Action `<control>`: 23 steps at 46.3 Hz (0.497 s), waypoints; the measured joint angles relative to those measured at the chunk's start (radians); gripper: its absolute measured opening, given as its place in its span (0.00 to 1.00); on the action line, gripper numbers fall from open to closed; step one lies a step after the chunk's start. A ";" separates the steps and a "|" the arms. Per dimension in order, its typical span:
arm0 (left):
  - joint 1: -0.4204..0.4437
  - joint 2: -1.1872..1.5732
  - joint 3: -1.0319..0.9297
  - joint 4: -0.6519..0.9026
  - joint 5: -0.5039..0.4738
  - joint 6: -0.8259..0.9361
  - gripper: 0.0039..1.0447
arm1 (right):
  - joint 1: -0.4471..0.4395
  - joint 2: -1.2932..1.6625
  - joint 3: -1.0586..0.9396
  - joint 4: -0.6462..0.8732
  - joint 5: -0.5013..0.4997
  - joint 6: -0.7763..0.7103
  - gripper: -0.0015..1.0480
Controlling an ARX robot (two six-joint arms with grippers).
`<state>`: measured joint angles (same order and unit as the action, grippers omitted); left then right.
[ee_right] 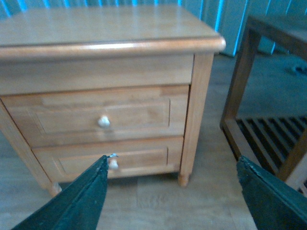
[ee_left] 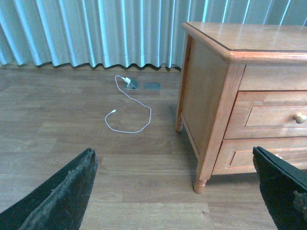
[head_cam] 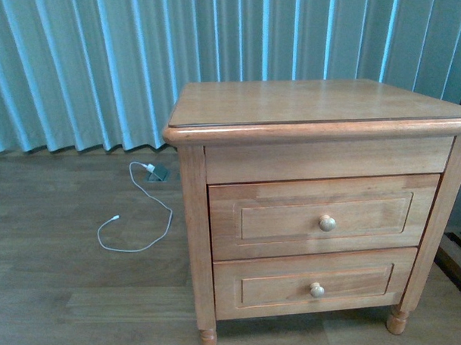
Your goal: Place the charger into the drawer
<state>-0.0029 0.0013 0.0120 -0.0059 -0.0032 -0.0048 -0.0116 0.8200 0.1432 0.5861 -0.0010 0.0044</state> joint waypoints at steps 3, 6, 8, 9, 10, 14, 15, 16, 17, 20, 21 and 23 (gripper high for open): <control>0.000 0.000 0.000 0.000 0.000 0.000 0.94 | 0.008 -0.025 -0.028 0.066 0.000 -0.001 0.65; 0.000 0.000 0.000 0.000 0.000 0.000 0.94 | 0.008 -0.060 -0.041 0.066 0.000 -0.001 0.55; 0.000 0.000 0.000 0.000 0.000 0.000 0.94 | 0.008 -0.093 -0.055 0.049 0.001 -0.001 0.45; 0.000 0.000 0.000 0.000 0.000 0.000 0.94 | 0.008 -0.108 -0.062 0.037 0.001 -0.001 0.40; 0.000 0.000 0.000 0.000 0.000 0.000 0.94 | 0.008 -0.118 -0.067 0.029 0.000 -0.001 0.36; 0.000 0.000 0.000 0.000 0.000 0.000 0.94 | 0.008 -0.161 -0.081 0.000 0.000 -0.001 0.23; 0.000 0.000 0.000 0.000 0.000 0.000 0.94 | 0.009 -0.172 -0.083 -0.007 0.000 -0.001 0.20; 0.000 0.000 0.000 0.000 0.000 0.000 0.94 | 0.009 -0.182 -0.086 -0.015 0.000 -0.001 0.16; 0.000 0.000 0.000 0.000 0.000 0.000 0.94 | 0.009 -0.193 -0.088 -0.023 0.000 -0.001 0.13; 0.000 0.000 0.000 0.000 0.000 0.000 0.94 | 0.009 -0.221 -0.108 -0.024 0.000 -0.003 0.01; 0.000 0.000 0.000 0.000 0.000 0.000 0.94 | 0.009 -0.226 -0.118 -0.011 0.000 -0.003 0.02; 0.000 0.000 0.000 0.000 0.000 0.000 0.94 | 0.009 -0.239 -0.133 -0.013 0.001 -0.003 0.02</control>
<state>-0.0029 0.0013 0.0120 -0.0059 -0.0032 -0.0048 -0.0029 0.5812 0.0105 0.5728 -0.0002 0.0010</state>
